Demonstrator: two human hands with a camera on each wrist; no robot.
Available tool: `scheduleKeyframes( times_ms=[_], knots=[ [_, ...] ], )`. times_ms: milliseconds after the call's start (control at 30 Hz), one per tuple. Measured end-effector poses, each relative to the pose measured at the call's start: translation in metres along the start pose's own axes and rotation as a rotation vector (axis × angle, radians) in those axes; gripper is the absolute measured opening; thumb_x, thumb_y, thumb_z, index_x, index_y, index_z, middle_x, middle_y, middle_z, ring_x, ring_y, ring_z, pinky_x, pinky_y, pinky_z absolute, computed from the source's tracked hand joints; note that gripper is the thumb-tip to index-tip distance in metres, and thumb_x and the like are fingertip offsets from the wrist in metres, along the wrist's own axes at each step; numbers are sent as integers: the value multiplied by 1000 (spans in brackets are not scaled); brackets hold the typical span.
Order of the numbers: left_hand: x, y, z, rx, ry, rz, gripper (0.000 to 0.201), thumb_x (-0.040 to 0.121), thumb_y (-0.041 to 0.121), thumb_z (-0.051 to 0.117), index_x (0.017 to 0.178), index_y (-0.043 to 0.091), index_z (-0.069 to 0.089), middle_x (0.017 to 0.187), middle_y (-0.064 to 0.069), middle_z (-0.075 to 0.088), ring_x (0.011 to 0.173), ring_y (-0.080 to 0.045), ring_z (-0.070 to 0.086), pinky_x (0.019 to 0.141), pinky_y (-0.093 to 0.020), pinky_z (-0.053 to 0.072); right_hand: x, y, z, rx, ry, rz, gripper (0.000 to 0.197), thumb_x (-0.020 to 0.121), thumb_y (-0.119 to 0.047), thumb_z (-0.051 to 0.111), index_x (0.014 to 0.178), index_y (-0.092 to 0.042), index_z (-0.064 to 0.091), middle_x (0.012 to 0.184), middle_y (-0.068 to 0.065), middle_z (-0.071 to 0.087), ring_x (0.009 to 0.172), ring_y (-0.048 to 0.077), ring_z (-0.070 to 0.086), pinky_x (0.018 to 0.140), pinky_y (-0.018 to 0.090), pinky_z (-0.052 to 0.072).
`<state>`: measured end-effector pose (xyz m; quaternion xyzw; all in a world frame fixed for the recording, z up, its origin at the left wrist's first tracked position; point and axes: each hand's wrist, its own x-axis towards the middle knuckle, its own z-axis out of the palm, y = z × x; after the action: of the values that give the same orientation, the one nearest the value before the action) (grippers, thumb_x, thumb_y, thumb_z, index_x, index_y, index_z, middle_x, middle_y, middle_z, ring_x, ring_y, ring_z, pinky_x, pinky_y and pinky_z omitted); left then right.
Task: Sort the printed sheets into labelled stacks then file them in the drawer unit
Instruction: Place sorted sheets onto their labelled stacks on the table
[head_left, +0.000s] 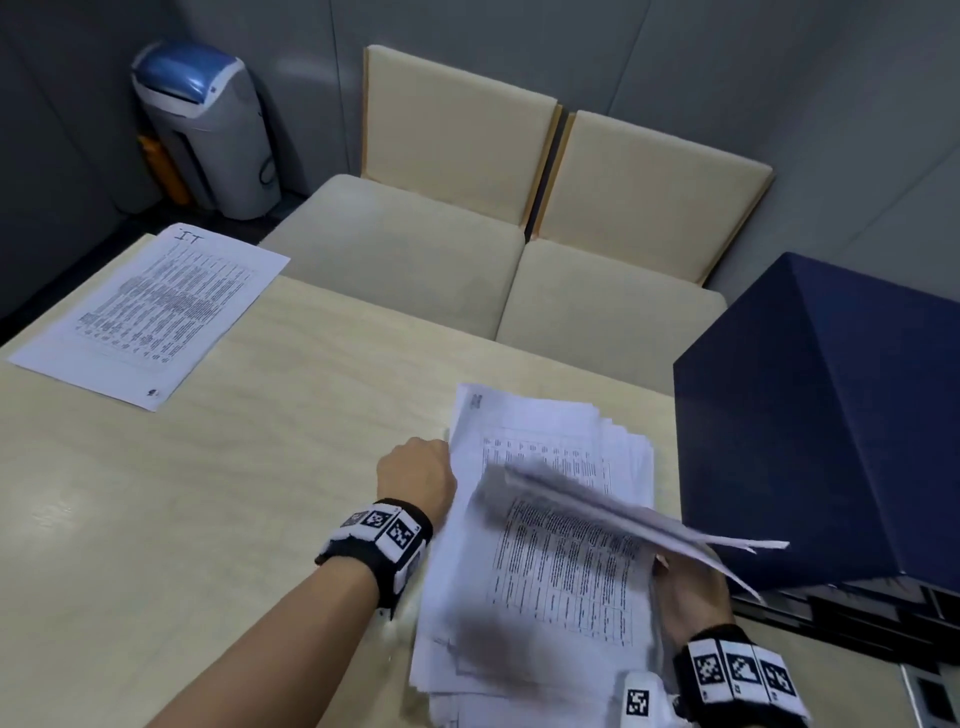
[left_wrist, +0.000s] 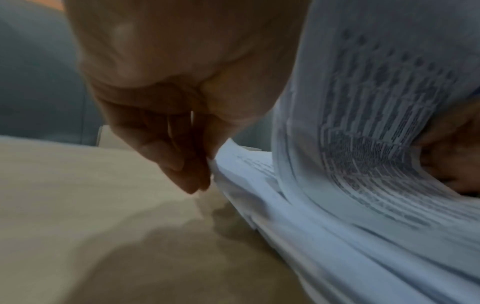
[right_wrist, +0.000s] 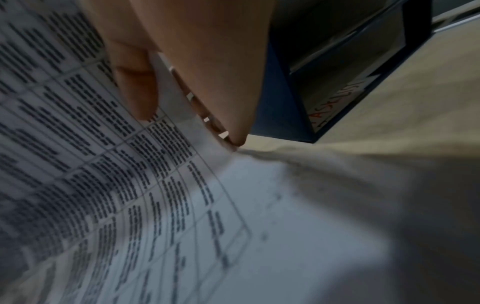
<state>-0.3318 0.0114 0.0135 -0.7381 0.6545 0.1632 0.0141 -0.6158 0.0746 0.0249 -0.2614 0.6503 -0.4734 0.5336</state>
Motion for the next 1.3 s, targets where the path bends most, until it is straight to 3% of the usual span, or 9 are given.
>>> scheduleKeyframes(
  times_ms=[100,233,333,567,633,733,967,1033,1300],
  knots=[
    [-2,-2,-10,138,44,18,29,96,15,40,108,16,66,103,-7,67,94,-29,66,70,-31,40,8,2,1,11,-58,54,28,104,-18,42,128,-14,57,145,10,51,129,18,49,104,38,35],
    [-5,4,-18,41,119,101,27,98,28,40,97,17,65,98,-10,68,89,-33,64,68,-33,40,12,3,3,49,-139,56,81,66,-56,78,135,-20,58,143,1,53,132,18,48,110,42,32],
    [-5,4,-17,-252,147,234,12,91,15,46,79,17,48,77,-14,63,74,-37,59,63,-39,48,15,8,5,192,-105,86,34,94,-25,65,127,-22,71,142,1,61,130,18,57,116,44,35],
    [-1,-6,-4,-1135,-91,159,34,75,-18,57,83,11,73,94,-5,73,78,-26,69,74,-33,56,4,3,12,87,-88,2,25,85,8,61,99,-6,78,98,9,79,96,25,72,79,25,59],
    [2,-8,3,-1004,120,-27,30,78,-10,56,91,15,67,101,-2,68,80,-24,65,77,-34,54,10,10,7,55,-4,16,24,92,8,57,89,-8,73,80,1,78,85,21,71,64,19,57],
    [5,-15,9,-666,167,-269,11,85,27,66,90,19,59,93,3,59,82,-23,59,75,-33,51,21,22,4,105,74,50,32,83,17,52,98,-4,71,97,16,76,103,34,71,83,35,56],
    [5,-10,4,-251,-34,90,39,98,29,50,62,16,43,62,-2,48,65,-29,53,56,-31,36,12,11,7,224,-66,32,19,95,-11,60,87,-22,74,90,7,72,86,22,68,79,41,53],
    [1,-9,-4,-195,-54,202,46,101,34,46,59,18,40,60,-1,47,63,-27,53,57,-30,36,8,9,4,256,-107,38,17,68,-37,89,70,-23,78,79,-1,75,71,10,70,74,32,55],
    [-14,-10,-20,69,122,243,46,101,48,40,74,19,63,73,-3,58,74,-29,63,59,-30,39,-10,-12,20,278,-123,159,50,64,-48,91,104,-19,81,126,17,68,98,19,73,90,36,46]
  ],
)
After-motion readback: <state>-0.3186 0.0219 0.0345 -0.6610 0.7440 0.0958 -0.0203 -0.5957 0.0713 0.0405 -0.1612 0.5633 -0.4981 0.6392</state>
